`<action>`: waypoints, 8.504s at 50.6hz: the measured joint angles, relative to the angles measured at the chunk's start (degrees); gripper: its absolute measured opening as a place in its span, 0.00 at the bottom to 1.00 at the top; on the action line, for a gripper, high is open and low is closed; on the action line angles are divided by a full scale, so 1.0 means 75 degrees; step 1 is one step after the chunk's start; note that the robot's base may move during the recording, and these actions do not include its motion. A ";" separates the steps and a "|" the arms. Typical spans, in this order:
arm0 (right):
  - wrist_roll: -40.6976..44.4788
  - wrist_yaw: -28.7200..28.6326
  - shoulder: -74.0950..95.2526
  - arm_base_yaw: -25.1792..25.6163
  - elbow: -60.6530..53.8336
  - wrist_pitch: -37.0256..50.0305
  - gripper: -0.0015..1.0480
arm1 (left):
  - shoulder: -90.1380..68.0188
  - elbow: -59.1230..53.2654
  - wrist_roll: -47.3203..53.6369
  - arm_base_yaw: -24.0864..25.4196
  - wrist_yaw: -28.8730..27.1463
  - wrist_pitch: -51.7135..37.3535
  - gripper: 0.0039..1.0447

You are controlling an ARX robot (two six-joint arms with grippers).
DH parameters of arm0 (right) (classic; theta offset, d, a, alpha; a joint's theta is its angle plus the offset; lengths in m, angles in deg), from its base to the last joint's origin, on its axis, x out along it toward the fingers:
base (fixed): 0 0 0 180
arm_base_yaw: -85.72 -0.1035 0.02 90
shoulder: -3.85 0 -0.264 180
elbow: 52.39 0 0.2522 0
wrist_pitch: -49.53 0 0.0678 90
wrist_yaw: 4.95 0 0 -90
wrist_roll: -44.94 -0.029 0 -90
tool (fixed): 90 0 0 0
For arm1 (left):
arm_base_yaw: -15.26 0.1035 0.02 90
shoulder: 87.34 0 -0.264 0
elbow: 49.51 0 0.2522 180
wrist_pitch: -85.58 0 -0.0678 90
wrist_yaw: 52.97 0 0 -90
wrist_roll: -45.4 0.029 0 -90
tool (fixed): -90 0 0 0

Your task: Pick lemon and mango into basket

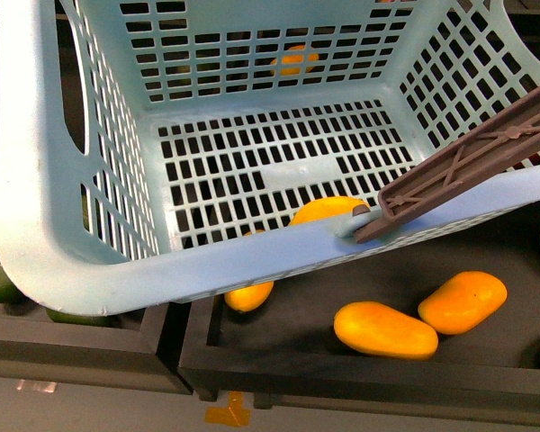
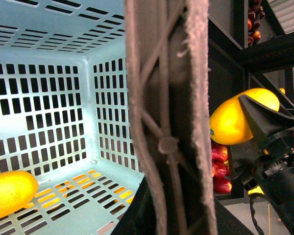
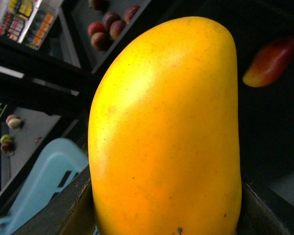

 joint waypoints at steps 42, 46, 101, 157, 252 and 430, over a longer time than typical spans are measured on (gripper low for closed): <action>0.0478 0.1425 0.0224 -0.2833 0.0522 -0.0469 0.73 | -0.0003 -0.0003 -0.0006 0.0000 -0.0006 0.0000 0.04; 0.0408 0.1460 0.0224 -0.2815 0.0495 -0.0420 0.88 | 0.0000 0.0000 -0.0003 0.0000 -0.0015 0.0000 0.04; 0.6114 0.0210 -0.4695 -0.0335 -0.6271 0.4835 0.02 | -0.0058 -0.0003 0.0020 0.0000 -0.0003 0.0009 0.04; 0.6137 0.0213 -0.8746 -0.0335 -0.7554 0.2256 0.02 | -0.0058 -0.0003 0.0020 0.0000 -0.0006 0.0009 0.04; 0.6149 0.0233 -1.1666 -0.0335 -0.7554 -0.0691 0.92 | -0.0073 -0.0003 -0.0047 -0.0079 0.0149 0.0009 0.04; 0.6161 0.0204 -1.1689 -0.0323 -0.7557 -0.0708 0.92 | -0.6356 0.5829 -0.4191 0.3401 -0.1813 -0.0131 0.31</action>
